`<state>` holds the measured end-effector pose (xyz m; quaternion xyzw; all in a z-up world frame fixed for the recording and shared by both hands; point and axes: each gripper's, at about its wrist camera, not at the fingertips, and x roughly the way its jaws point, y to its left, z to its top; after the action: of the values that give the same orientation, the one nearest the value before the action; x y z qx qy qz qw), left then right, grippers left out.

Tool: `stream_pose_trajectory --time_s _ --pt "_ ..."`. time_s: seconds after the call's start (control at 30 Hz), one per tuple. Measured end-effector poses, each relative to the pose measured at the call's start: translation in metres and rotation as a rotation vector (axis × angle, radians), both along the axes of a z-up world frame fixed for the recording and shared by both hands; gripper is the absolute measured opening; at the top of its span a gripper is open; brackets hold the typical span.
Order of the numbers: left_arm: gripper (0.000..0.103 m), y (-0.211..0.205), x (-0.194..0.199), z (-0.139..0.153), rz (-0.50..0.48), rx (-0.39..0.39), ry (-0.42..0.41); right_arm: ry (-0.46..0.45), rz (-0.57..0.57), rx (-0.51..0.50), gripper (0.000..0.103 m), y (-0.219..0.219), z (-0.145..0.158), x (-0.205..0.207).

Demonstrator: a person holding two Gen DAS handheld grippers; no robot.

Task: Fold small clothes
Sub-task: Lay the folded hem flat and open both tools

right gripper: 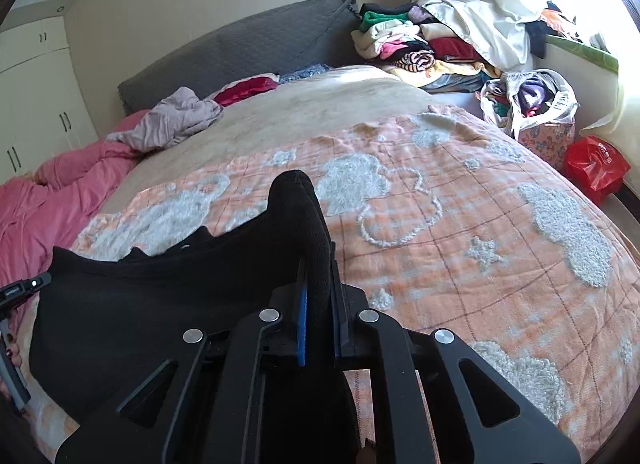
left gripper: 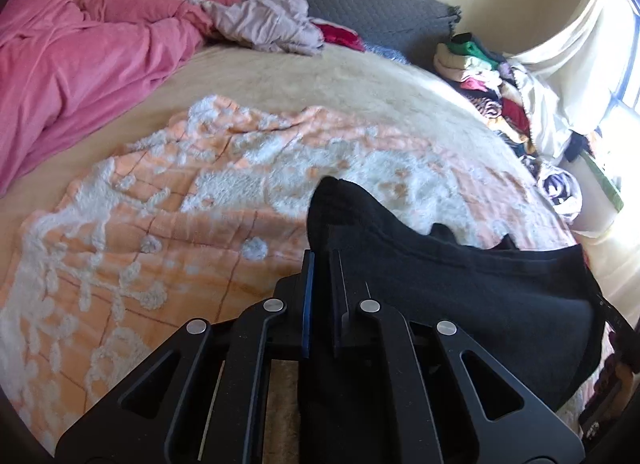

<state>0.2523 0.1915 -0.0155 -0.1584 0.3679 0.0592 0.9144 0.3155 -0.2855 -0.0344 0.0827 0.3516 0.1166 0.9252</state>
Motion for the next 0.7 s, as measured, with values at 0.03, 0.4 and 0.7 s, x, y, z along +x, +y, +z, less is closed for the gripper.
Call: stream_pose_trajectory --time_s 0.03,0.4,0.7 --pt "0.002 0.003 0.003 -0.008 0.006 -0.007 0.022 0.025 -0.003 -0.029 0.009 0.002 -0.006 0.002" --pt "0.006 -0.011 -0.024 -0.005 0.006 0.049 0.038 0.11 -0.039 0.033 0.043 -0.017 -0.006 0.006" --pt "0.019 -0.08 -0.054 0.004 -0.191 0.105 0.062 0.071 0.169 -0.023 0.056 0.016 0.03 -0.024"
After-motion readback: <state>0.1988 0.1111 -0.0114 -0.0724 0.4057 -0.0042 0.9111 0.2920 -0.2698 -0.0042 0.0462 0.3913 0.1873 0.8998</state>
